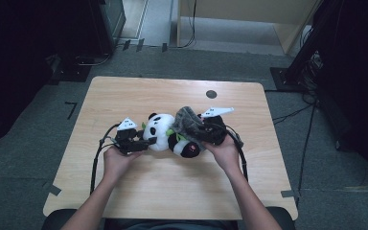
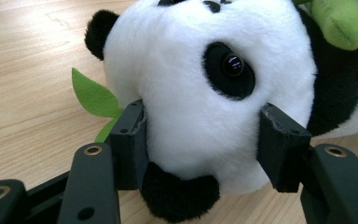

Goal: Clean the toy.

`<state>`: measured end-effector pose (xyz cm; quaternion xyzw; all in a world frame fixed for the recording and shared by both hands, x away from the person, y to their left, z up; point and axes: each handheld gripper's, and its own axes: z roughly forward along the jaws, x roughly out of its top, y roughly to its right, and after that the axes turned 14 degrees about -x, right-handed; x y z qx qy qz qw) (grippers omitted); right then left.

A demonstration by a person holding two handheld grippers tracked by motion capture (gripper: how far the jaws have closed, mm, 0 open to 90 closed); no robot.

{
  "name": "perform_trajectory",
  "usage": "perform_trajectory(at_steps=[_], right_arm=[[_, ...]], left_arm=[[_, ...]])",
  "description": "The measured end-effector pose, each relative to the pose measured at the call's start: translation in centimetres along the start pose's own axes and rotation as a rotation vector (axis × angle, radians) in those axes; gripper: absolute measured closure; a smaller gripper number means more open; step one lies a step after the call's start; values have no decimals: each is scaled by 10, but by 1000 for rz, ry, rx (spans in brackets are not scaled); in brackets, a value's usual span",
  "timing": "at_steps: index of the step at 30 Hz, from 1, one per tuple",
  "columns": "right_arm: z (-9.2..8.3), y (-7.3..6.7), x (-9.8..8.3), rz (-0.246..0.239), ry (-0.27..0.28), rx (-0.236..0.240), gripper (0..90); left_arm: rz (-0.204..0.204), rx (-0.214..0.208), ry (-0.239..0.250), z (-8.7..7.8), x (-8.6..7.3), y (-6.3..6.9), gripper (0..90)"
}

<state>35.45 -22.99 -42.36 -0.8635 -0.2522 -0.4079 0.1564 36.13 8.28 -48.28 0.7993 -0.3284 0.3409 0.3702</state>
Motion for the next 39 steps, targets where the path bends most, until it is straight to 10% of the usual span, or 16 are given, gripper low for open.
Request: perform_trajectory(at_steps=[39], right_arm=[[2,53,-57,115,-120,-72,782]], left_arm=[[-5,-38,1,0,6,-7,419]])
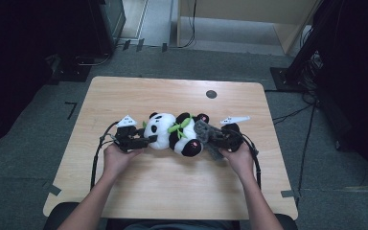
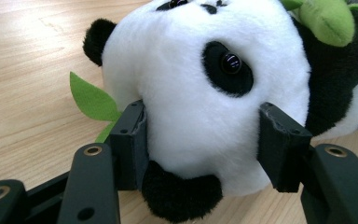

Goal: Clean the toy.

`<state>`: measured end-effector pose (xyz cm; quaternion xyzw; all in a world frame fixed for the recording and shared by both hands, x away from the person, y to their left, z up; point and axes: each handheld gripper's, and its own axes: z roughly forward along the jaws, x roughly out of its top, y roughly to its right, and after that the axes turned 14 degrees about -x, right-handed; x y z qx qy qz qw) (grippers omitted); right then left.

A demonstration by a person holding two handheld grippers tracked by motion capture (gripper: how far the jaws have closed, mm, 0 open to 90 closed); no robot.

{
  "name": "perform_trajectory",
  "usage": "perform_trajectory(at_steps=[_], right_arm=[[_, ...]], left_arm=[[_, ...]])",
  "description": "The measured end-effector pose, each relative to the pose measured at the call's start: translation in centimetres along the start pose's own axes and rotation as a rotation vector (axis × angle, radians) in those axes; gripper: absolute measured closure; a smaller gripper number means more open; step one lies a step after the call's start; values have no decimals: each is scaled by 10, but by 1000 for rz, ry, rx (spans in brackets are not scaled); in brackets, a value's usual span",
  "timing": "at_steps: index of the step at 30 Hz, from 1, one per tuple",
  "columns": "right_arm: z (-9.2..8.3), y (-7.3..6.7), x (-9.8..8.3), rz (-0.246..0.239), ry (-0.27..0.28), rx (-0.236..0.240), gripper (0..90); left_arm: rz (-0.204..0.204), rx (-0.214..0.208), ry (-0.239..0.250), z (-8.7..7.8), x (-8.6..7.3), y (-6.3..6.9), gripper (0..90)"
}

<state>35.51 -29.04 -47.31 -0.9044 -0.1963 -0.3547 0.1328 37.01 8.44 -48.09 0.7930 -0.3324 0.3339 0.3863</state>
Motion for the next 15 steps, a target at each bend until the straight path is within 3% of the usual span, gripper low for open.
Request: perform_trajectory(at_steps=[4,9,13,14,15], right_arm=[[1,3,-1,8,-16,-1,781],[2,11,-2,24,-58,-41,781],[-2,18,-1,61,-54,-35,784],[-10,20,2,88,-21,-17,788],[-10,20,2,88,-21,-17,788]], left_arm=[[1,-3,-5,0,1,0,419],[-5,-10,-4,-1,1,-1,419],[-6,-10,-3,-1,1,-1,418],[-7,-9,-3,-1,1,-1,418],[-7,-9,-3,-1,1,-1,418]])
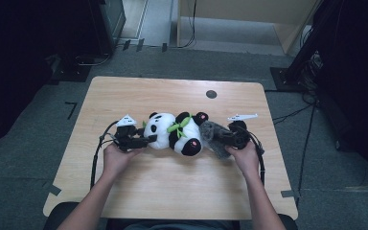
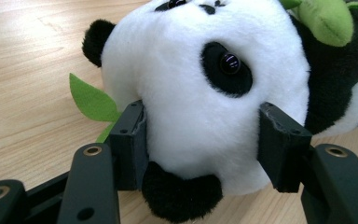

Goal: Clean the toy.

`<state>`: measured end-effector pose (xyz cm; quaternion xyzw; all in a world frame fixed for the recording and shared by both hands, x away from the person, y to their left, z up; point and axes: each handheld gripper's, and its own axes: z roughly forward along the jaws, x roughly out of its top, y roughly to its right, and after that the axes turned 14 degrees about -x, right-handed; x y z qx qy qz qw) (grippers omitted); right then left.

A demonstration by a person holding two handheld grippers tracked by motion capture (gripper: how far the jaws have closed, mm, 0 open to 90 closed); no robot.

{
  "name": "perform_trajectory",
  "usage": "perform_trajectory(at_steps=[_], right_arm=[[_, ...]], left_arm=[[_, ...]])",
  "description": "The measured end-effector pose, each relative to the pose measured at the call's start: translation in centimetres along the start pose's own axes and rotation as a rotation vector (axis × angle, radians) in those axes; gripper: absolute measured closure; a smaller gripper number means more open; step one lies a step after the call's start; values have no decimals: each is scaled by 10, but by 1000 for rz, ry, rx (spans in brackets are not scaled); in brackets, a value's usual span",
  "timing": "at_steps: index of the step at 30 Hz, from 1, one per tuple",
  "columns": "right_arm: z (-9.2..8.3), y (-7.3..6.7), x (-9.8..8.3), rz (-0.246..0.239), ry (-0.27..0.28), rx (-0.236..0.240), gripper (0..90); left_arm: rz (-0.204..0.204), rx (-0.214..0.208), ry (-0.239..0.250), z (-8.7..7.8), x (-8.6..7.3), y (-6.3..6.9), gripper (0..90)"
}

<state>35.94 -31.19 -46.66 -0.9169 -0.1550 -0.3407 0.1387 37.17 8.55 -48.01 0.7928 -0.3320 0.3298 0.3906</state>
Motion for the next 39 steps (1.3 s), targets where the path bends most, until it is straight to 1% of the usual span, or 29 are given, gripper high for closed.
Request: perform_trajectory(at_steps=[1,2,3,5,7,9,10,11,13,14,15,16,17,20,21,22,25,26,27,28,29,30,32,33,34,36,37,38,39], right_arm=[[-8,-2,4,8,33,16,790],[-14,-4,6,8,50,23,793],[-14,-4,6,8,50,23,793],[-24,-10,13,6,91,48,794],[-33,-20,20,-16,125,58,794],[-40,-34,29,-53,149,62,794],[-41,-38,31,-68,148,62,794],[-45,-49,39,-96,156,60,794],[-47,-59,48,-112,167,67,794],[-47,-59,48,-112,167,67,794],[-46,-65,52,-119,170,76,794],[-43,-77,62,-145,158,84,794],[-43,-77,62,-145,158,84,794],[-34,-95,77,-198,133,79,794],[-28,-107,87,-224,119,79,793],[-28,-107,87,-224,119,79,793],[-17,-126,100,-256,99,80,793],[-7,-139,108,-272,76,88,793],[-7,-139,108,-272,76,88,793],[6,-153,115,-297,46,74,793],[6,-153,115,-297,46,74,793],[11,-158,116,-300,34,75,793],[26,-169,119,-305,7,78,793],[36,-176,119,-321,-6,71,793],[41,-180,119,-324,-17,72,793],[46,-183,118,-329,-26,64,792],[52,-186,116,-346,-38,49,792],[52,-186,116,-346,-38,49,792],[54,-188,115,-358,-41,37,793]], left_arm=[[1,3,1,1,0,1,418],[2,6,3,1,0,1,418],[2,6,3,1,0,1,418],[4,11,0,1,1,2,418],[7,14,-2,1,1,3,418],[10,19,-5,1,1,4,417],[12,21,-6,1,1,4,417],[9,22,-4,2,1,5,417],[8,23,-1,2,0,5,417],[8,24,1,2,0,5,417],[7,26,4,2,0,5,417],[7,27,7,2,0,5,417],[7,29,9,2,-1,6,417],[5,32,10,2,-1,6,415],[4,34,10,2,-1,7,414],[5,36,13,2,-1,7,414],[7,36,25,2,-2,8,414],[6,35,28,2,-3,8,414],[5,34,32,2,-3,7,414],[6,35,33,2,-3,7,414],[6,35,33,2,-3,7,414],[6,36,33,2,-3,7,414],[8,38,30,2,-3,8,415],[8,39,31,2,-3,8,415],[8,41,31,2,-3,8,416],[3,43,33,2,-3,8,416],[2,45,32,2,-3,7,416],[-2,43,32,2,-3,7,416],[-3,42,33,2,-3,7,414]])
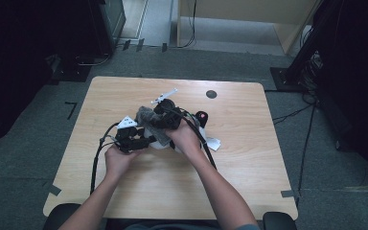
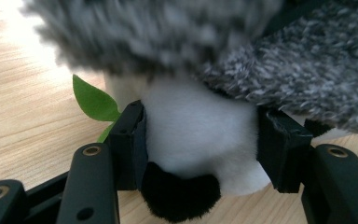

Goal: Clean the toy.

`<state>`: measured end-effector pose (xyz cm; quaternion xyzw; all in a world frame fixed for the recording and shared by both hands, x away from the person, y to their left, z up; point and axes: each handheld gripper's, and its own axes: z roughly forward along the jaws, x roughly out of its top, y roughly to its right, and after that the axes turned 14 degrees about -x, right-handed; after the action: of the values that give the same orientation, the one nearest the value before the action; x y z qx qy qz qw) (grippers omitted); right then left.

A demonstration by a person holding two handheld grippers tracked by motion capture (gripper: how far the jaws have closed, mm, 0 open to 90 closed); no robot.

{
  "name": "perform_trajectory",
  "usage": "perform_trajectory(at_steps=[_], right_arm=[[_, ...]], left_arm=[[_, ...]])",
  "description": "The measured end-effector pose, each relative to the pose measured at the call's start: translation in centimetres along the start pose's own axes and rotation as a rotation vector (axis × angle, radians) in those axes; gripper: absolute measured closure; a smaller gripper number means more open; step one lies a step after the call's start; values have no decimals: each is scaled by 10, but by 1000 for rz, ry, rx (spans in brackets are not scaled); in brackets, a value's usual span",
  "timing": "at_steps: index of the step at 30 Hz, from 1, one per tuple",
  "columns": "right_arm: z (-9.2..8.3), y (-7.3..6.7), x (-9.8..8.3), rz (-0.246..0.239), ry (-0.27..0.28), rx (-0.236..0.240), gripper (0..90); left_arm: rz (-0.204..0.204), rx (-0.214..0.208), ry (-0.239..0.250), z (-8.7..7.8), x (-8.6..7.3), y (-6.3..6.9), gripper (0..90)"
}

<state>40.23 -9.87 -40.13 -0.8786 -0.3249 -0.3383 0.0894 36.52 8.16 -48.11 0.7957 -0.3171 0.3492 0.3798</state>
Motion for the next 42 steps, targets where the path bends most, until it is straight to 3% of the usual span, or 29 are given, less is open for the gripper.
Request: perform_trajectory(at_steps=[9,23,30,37,42], right_arm=[[-1,-8,-11,-83,-11,-32,804],[-21,9,-38,-68,-47,21,807],[-35,17,-49,-104,-68,17,807],[-47,30,-62,-80,-50,26,809],[-56,44,-75,-37,-25,33,809]], left_arm=[[0,3,-6,2,-2,0,427],[-1,-8,-2,0,-3,-2,445],[6,-11,-3,0,-3,-2,451],[5,-9,-1,0,-3,-2,453],[7,-9,-2,1,-2,-1,452]])
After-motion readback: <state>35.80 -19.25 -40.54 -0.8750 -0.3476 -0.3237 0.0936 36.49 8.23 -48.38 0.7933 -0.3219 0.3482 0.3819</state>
